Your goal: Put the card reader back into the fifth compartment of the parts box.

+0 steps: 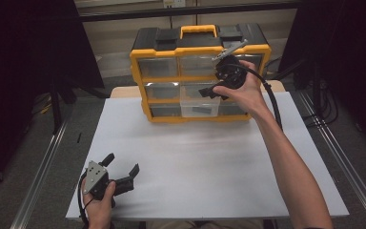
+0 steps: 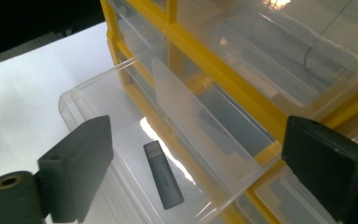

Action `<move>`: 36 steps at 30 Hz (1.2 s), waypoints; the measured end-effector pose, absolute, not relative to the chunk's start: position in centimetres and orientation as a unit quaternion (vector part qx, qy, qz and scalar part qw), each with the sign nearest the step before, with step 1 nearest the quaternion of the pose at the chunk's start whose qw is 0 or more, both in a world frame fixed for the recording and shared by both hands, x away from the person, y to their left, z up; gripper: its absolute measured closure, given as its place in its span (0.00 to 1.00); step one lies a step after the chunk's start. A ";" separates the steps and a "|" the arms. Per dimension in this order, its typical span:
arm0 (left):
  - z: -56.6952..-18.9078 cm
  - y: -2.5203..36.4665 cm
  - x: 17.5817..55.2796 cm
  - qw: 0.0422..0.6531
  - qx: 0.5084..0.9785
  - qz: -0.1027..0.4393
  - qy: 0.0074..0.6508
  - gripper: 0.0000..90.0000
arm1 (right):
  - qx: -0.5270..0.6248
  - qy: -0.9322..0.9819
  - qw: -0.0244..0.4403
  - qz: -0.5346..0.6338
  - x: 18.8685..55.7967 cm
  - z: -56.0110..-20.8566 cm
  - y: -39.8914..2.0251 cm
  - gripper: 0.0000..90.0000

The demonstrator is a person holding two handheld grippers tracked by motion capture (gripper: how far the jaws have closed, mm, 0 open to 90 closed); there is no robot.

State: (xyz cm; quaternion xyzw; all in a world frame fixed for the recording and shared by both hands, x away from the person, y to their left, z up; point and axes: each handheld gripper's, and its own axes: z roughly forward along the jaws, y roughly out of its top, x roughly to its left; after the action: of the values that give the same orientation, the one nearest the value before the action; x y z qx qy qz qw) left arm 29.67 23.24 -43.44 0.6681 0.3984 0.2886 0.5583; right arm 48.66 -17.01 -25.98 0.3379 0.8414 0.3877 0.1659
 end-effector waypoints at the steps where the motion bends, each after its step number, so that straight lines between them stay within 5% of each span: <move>1: -43.4 23.3 29.7 0.558 0.667 0.290 0.400 0.02 | 0.341 0.839 0.168 0.390 48.6 -26.1 -17.1 0.08; 36: -43.4 23.3 29.6 0.564 0.665 0.282 0.399 0.02 | 0.377 0.759 0.238 0.474 43.8 -29.7 -19.0 0.04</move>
State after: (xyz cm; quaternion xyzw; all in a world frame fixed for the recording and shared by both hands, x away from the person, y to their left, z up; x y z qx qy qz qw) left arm 29.63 23.35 -43.39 0.6654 0.3991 0.2821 0.5643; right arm 43.79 -19.00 -29.69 0.3774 0.7594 0.4737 0.2377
